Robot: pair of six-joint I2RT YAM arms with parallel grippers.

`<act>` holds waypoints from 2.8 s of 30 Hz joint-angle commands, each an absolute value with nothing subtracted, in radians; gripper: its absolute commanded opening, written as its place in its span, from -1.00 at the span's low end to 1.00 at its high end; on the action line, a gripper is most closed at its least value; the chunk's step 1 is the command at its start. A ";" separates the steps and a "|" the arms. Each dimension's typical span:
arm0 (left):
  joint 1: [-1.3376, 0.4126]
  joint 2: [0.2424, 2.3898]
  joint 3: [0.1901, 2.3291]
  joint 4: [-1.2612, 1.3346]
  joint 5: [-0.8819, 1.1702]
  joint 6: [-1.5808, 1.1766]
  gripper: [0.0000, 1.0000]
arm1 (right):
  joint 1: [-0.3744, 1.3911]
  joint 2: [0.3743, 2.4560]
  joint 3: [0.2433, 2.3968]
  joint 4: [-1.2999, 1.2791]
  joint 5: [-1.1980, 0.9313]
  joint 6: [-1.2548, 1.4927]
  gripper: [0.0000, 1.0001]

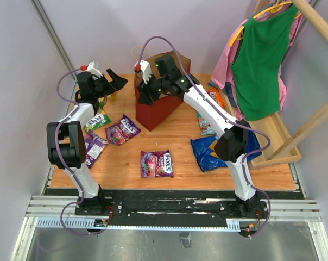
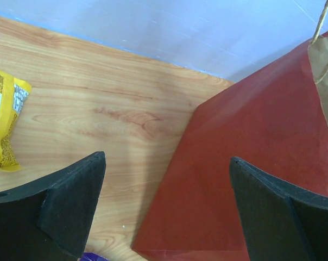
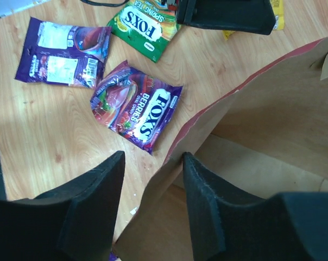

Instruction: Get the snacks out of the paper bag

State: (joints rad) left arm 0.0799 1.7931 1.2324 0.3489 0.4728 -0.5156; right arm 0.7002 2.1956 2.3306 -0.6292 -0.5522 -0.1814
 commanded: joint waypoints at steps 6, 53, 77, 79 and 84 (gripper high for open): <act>-0.004 1.820 1.309 0.325 0.430 -0.468 0.99 | 0.706 2.197 2.368 -0.625 -0.588 -0.176 -0.47; -0.091 1.717 1.270 0.221 0.307 -0.417 0.99 | 0.742 2.310 2.506 -0.706 -0.403 -0.179 0.64; -0.144 1.729 1.226 0.247 0.272 -0.432 0.99 | 0.729 2.306 2.519 -0.623 -0.597 -0.101 -0.33; -0.143 1.727 1.222 0.248 0.271 -0.432 0.99 | 0.724 2.306 2.519 -0.606 -0.608 -0.096 -0.18; -0.143 1.720 1.244 0.214 0.244 -0.398 0.99 | 0.715 2.291 2.512 -0.597 -0.594 -0.103 0.21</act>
